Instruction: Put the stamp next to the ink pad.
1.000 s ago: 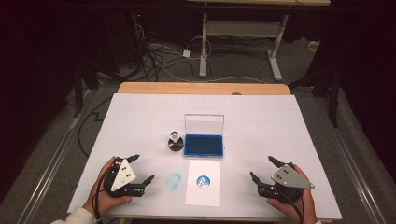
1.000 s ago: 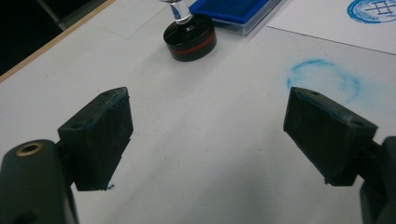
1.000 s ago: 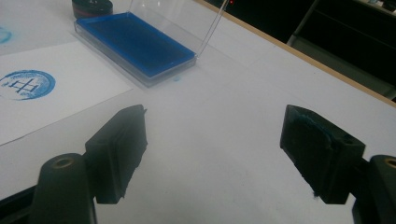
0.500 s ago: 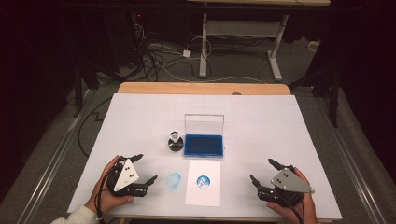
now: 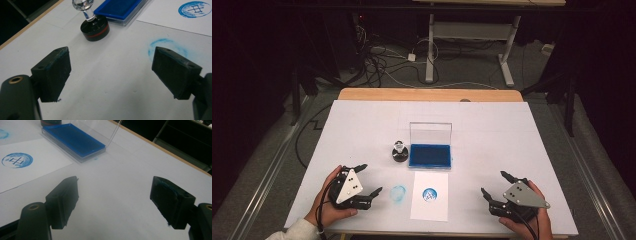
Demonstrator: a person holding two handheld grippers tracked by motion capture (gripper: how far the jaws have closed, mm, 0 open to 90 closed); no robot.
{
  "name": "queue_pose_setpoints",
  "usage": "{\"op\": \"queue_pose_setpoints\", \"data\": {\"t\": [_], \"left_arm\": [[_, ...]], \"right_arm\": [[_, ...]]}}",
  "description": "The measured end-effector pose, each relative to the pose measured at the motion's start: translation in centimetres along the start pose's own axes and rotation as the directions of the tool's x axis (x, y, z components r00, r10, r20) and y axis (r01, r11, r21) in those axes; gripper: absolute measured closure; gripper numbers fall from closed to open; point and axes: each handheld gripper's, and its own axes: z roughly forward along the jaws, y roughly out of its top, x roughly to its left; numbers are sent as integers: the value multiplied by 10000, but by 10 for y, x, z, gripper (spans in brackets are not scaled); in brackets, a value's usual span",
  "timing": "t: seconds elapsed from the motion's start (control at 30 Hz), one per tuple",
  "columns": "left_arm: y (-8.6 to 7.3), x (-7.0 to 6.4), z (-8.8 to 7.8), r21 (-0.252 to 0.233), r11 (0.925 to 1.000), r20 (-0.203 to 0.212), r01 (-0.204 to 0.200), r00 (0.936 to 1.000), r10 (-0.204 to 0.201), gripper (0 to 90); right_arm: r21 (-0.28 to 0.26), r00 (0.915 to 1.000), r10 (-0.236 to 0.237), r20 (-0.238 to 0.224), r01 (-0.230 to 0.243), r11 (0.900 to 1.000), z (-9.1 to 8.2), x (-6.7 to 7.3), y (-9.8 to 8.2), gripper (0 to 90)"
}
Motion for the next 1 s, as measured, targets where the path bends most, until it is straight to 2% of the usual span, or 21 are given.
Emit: {"op": "queue_pose_setpoints", "data": {"t": [1.0], "left_arm": [[1,2,1,67,9998,17,181,9998,-181,153]], "right_arm": [[-9,9999,-11,-122,10,10000,4,-1,0,229]]}}
